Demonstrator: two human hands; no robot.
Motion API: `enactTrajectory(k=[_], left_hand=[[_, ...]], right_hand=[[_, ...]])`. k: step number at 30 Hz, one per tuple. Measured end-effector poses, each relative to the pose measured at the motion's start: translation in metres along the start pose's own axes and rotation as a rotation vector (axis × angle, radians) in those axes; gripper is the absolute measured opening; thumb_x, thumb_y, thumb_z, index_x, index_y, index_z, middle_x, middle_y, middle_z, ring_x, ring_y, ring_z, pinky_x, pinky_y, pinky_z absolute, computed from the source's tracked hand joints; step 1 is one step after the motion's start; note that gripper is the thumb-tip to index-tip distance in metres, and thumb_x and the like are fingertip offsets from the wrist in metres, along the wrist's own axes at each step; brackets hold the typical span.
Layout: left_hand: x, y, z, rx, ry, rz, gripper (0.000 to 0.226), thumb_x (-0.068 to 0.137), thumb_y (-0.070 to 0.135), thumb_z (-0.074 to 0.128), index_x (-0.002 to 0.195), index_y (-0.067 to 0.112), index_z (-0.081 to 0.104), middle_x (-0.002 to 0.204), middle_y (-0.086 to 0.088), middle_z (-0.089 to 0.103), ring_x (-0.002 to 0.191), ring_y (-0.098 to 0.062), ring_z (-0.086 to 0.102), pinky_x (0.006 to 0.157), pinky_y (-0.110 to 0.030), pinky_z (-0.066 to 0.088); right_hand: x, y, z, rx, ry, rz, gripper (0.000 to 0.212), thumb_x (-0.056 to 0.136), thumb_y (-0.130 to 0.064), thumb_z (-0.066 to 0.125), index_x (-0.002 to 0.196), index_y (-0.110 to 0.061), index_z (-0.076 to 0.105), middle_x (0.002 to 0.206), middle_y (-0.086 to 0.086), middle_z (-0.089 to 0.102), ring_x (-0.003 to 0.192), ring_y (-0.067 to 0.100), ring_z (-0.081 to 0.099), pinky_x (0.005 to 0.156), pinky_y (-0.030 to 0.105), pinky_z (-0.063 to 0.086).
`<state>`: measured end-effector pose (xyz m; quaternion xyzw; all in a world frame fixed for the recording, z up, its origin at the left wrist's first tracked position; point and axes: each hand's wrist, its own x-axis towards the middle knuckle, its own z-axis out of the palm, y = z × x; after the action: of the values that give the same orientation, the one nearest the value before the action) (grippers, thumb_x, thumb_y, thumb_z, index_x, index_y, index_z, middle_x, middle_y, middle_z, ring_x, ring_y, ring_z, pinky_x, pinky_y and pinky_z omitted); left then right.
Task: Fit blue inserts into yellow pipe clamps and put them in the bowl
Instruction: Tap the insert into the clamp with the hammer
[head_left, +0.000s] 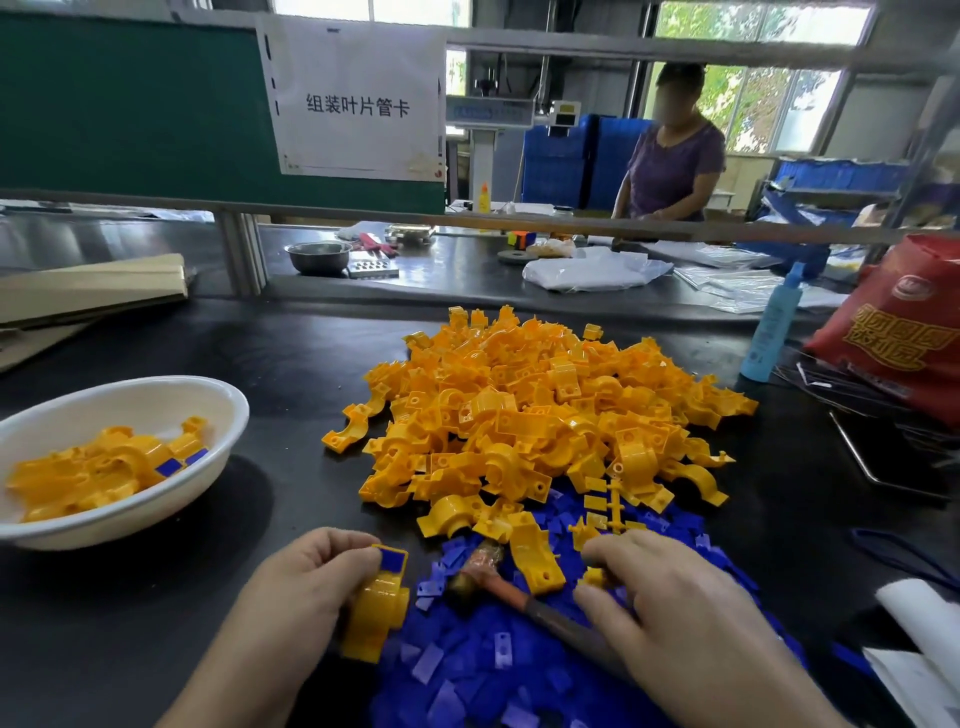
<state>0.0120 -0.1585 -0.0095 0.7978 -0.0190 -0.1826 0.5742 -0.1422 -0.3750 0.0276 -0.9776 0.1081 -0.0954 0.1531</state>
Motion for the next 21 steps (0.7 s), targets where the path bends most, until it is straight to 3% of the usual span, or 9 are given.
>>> enactTrajectory(k=[4, 8, 11, 13, 15, 17, 21], left_hand=[[-0.003, 0.002, -0.014, 0.274, -0.073, 0.074, 0.005, 0.089, 0.026, 0.068, 0.085, 0.026, 0.072, 0.086, -0.001, 0.071, 0.082, -0.019, 0.066, 0.063, -0.030, 0.049], [-0.016, -0.011, -0.024, 0.404, 0.000, 0.171, 0.009, 0.088, 0.025, 0.067, 0.081, 0.027, 0.071, 0.071, 0.004, 0.072, 0.066, -0.009, 0.066, 0.053, -0.023, 0.048], [-0.023, -0.023, -0.027, 0.478, 0.089, 0.251, 0.013, 0.093, 0.030, 0.062, 0.081, 0.035, 0.067, 0.081, 0.010, 0.068, 0.077, -0.007, 0.062, 0.062, -0.026, 0.046], [-0.027, -0.028, -0.028, 0.539, 0.139, 0.313, 0.007, 0.093, 0.041, 0.060, 0.094, 0.037, 0.065, 0.095, 0.016, 0.062, 0.090, -0.007, 0.059, 0.074, -0.027, 0.046], [-0.030, -0.037, -0.028, 0.621, 0.153, 0.328, 0.042, 0.087, 0.054, 0.063, 0.120, 0.029, 0.062, 0.113, 0.011, 0.058, 0.103, -0.008, 0.054, 0.086, -0.028, 0.044], [-0.034, -0.048, -0.027, 0.695, 0.181, 0.361, 0.065, 0.078, 0.063, 0.066, 0.130, 0.025, 0.055, 0.124, 0.010, 0.053, 0.113, -0.009, 0.048, 0.094, -0.030, 0.043], [-0.040, -0.060, -0.023, 0.755, 0.234, 0.454, 0.062, 0.074, 0.063, 0.069, 0.125, 0.028, 0.057, 0.118, 0.013, 0.052, 0.106, -0.006, 0.042, 0.091, -0.027, 0.041]], right_hand=[[-0.024, 0.004, 0.003, -0.187, -0.174, 0.020, 0.049, 0.089, -0.064, 0.040, 0.132, -0.042, 0.035, 0.120, -0.013, 0.042, 0.112, 0.007, 0.039, 0.090, 0.021, 0.037], [-0.045, 0.006, 0.015, -0.313, -0.205, 0.058, 0.046, 0.089, -0.059, 0.043, 0.130, -0.040, 0.032, 0.120, -0.009, 0.043, 0.110, 0.012, 0.042, 0.091, 0.026, 0.038], [-0.051, 0.004, 0.017, -0.316, -0.132, 0.079, 0.036, 0.092, -0.050, 0.045, 0.126, -0.040, 0.036, 0.116, -0.010, 0.046, 0.106, 0.011, 0.046, 0.090, 0.027, 0.040], [-0.054, 0.004, 0.016, -0.315, -0.086, 0.063, 0.029, 0.094, -0.046, 0.043, 0.122, -0.038, 0.041, 0.111, -0.011, 0.048, 0.102, 0.011, 0.048, 0.088, 0.027, 0.041], [-0.059, 0.005, 0.013, -0.294, -0.058, 0.049, 0.023, 0.095, -0.046, 0.040, 0.117, -0.038, 0.043, 0.103, -0.013, 0.047, 0.094, 0.008, 0.047, 0.082, 0.024, 0.042], [-0.063, 0.004, 0.009, -0.231, -0.058, 0.064, 0.017, 0.097, -0.045, 0.037, 0.111, -0.039, 0.044, 0.096, -0.014, 0.044, 0.086, 0.004, 0.046, 0.076, 0.022, 0.042], [-0.068, -0.009, 0.003, 0.074, -0.069, 0.171, 0.011, 0.099, -0.040, 0.038, 0.097, -0.038, 0.048, 0.089, -0.012, 0.053, 0.079, 0.004, 0.054, 0.069, 0.021, 0.046]])
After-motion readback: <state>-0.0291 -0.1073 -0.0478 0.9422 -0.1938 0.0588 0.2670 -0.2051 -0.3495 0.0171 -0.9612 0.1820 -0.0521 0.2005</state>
